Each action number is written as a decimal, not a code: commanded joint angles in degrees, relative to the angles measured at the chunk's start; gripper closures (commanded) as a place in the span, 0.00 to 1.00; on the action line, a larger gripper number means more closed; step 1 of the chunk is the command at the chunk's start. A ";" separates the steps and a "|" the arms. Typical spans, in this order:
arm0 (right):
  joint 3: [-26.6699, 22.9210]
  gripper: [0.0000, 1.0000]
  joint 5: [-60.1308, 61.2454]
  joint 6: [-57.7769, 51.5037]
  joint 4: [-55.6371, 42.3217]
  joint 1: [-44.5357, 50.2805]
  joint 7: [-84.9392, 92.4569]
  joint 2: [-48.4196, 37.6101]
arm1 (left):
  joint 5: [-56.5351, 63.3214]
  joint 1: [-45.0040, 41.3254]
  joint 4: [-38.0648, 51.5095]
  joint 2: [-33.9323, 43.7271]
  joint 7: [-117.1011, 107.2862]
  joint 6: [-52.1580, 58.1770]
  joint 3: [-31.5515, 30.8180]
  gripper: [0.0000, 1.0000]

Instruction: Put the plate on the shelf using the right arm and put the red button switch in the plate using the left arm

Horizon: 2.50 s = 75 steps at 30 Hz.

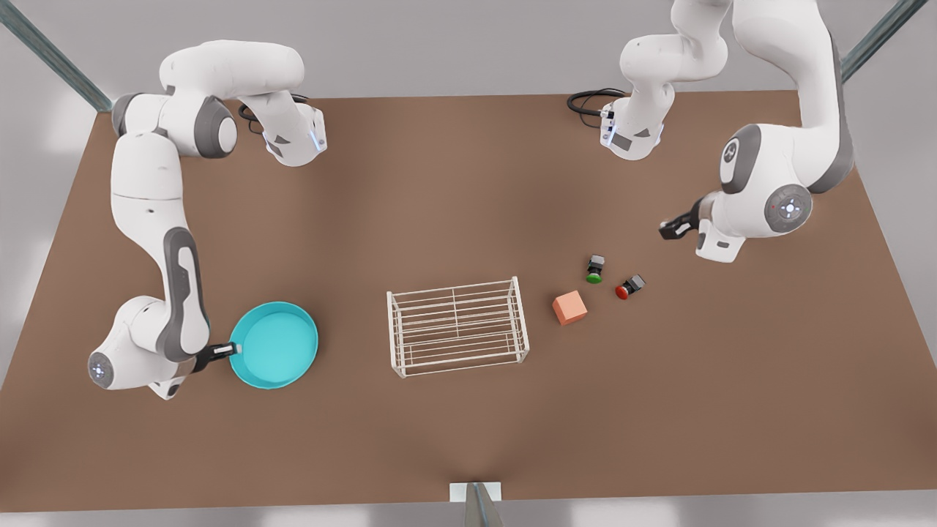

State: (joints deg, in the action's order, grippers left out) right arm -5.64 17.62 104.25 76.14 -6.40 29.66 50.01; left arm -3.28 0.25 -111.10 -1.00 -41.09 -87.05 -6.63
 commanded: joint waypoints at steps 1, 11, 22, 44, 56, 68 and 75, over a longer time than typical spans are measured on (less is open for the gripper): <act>0.01 0.79 0.22 -3.53 -0.02 0.07 0.75 -0.71 | -0.41 -4.39 -1.13 -1.11 -67.19 -15.86 0.39 0.00; 6.34 0.79 0.48 -13.46 -0.11 4.37 -1.17 -12.57 | 2.66 3.62 -5.18 -13.68 -96.98 -44.17 1.62 0.00; 18.29 0.79 0.83 -13.12 -4.68 12.90 -26.31 -14.60 | 5.65 -1.21 -18.36 -14.12 -108.58 -57.79 1.54 0.00; 16.97 0.00 4.96 -2.38 -8.99 18.53 -36.86 -11.25 | 23.93 -7.10 -27.32 -17.90 -118.34 -68.95 4.26 0.00; 10.38 0.00 -18.59 -4.50 15.18 4.90 -31.76 -32.52 | 24.28 -6.93 -26.71 -19.31 -117.64 -69.83 4.44 0.37; 10.29 0.00 -18.77 -5.02 12.02 4.82 -31.50 -31.82 | 24.20 -5.26 -23.90 -20.98 -114.39 -68.69 4.79 0.46; 10.29 0.00 -18.77 -5.02 12.02 4.82 -31.50 -31.82 | 24.11 -5.26 -22.67 -17.82 -112.19 -63.86 4.79 0.57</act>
State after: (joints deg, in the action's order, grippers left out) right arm 4.65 -1.17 99.03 88.18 -1.58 -1.09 18.26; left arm 20.49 -5.00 -133.35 -18.96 -153.01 -153.07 -1.93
